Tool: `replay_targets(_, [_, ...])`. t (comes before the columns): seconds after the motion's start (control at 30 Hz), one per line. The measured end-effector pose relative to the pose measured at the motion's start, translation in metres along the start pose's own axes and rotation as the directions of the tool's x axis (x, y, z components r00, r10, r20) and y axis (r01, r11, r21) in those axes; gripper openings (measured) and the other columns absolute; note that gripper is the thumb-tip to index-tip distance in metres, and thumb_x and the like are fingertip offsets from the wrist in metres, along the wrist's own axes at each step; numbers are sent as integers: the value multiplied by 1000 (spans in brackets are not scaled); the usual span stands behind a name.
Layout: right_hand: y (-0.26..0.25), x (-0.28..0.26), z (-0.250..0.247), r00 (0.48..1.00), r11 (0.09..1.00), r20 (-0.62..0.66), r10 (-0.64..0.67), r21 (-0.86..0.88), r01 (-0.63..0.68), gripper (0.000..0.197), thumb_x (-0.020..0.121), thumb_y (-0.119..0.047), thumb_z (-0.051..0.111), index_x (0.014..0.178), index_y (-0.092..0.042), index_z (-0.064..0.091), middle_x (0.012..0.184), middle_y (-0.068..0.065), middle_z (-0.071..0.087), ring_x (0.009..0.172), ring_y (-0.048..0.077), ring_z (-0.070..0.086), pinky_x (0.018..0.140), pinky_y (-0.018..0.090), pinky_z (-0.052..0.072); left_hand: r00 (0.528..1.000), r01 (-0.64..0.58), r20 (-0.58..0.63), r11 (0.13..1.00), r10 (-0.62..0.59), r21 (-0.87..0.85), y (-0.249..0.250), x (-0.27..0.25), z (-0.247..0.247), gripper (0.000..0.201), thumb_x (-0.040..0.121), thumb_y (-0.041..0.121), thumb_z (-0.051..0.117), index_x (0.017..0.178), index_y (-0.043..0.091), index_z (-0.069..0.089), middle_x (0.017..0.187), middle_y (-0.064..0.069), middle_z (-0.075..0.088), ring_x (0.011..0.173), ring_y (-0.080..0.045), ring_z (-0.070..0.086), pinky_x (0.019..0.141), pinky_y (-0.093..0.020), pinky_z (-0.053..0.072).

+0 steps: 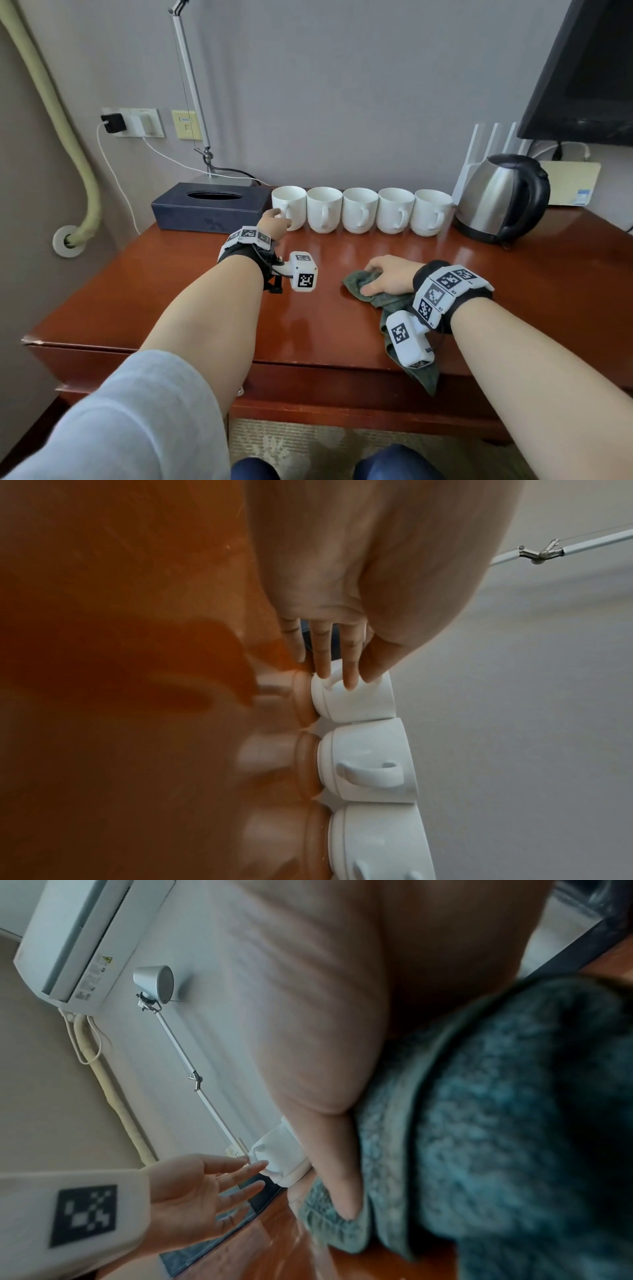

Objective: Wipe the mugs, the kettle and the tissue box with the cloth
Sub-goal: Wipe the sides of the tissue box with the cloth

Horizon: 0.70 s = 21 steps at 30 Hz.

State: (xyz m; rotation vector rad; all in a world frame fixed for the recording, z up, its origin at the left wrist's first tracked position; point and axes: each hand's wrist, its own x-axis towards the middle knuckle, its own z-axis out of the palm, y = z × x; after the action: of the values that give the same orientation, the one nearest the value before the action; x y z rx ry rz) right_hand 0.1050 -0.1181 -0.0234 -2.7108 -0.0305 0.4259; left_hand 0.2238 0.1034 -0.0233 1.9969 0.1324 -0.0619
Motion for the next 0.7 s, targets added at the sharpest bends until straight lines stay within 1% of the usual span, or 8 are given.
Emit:
replay_targets(0.07, [0, 0, 1, 1000, 1000, -3, -5, 7, 5, 47, 85, -32, 71, 125, -14, 54, 124, 4, 54, 115, 22, 53, 95, 31, 42, 1000, 7, -11, 1000, -7, -10, -1, -2, 4, 56, 100, 9, 50, 152, 11, 29, 147, -17, 42, 103, -24, 51, 57, -23, 42])
replay_targets(0.2, [3, -1, -1, 1000, 999, 20, 0, 43, -1, 52, 85, -39, 70, 128, -17, 52, 127, 2, 55, 115, 19, 53, 97, 29, 41, 994, 41, -105, 999, -45, -32, -1, -5, 6, 50, 97, 9, 55, 144, 1, 40, 139, -15, 52, 124, -32, 53, 90, -35, 47])
replay_targets(0.27, [5, -5, -6, 999, 997, 37, 12, 76, -15, 59, 82, -49, 70, 130, -21, 51, 124, -3, 53, 114, 16, 52, 98, 28, 40, 986, 9, -169, 999, -16, -42, 0, -12, 7, 29, 94, 8, 55, 122, 0, 57, 113, -12, 63, 110, -30, 58, 79, -27, 45])
replay_targets(0.33, [9, -7, -12, 998, 994, 29, 57, 94, -60, 63, 76, -56, 71, 126, -22, 52, 118, -5, 52, 114, 17, 51, 101, 31, 40, 996, -76, -42, 997, 74, -35, 5, -30, 12, 9, 94, 6, 56, 99, 4, 64, 86, -6, 62, 85, -22, 60, 63, -21, 43])
replay_targets(0.4, [13, -10, -15, 993, 983, 65, 97, 151, -106, 60, 69, -56, 76, 110, -16, 59, 106, -1, 60, 106, 22, 58, 95, 35, 46, 962, -131, 241, 991, 125, 9, 10, -54, 21, 13, 95, 10, 60, 106, 6, 66, 98, -9, 66, 81, -15, 60, 68, -20, 49])
replay_targets(0.53, [15, -28, -16, 966, 950, 221, 131, 252, -186, 35, 71, -29, 75, 88, -2, 61, 78, 13, 64, 66, 26, 62, 58, 26, 50, 761, -300, 648, 903, 32, 307, 25, -99, 43, 50, 95, 26, 65, 142, 22, 49, 141, 2, 52, 128, -14, 47, 106, -28, 39])
replay_targets(0.63, [18, -44, -17, 957, 973, 216, 192, 85, -214, 46, 75, -15, 74, 114, -6, 51, 98, 14, 61, 76, 27, 62, 60, 31, 52, 681, -420, 732, 821, 4, 386, 33, -122, 61, 61, 92, 30, 69, 147, 24, 42, 144, 5, 48, 130, -9, 42, 108, -25, 31])
replay_targets(0.7, [20, -49, -15, 977, 987, 140, 161, -38, -157, 63, 74, -14, 76, 128, -9, 45, 107, 6, 56, 85, 23, 59, 60, 31, 51, 683, -474, 730, 771, 17, 425, 30, -132, 71, 49, 90, 29, 72, 134, 19, 54, 127, 3, 58, 111, -6, 55, 95, -22, 41])
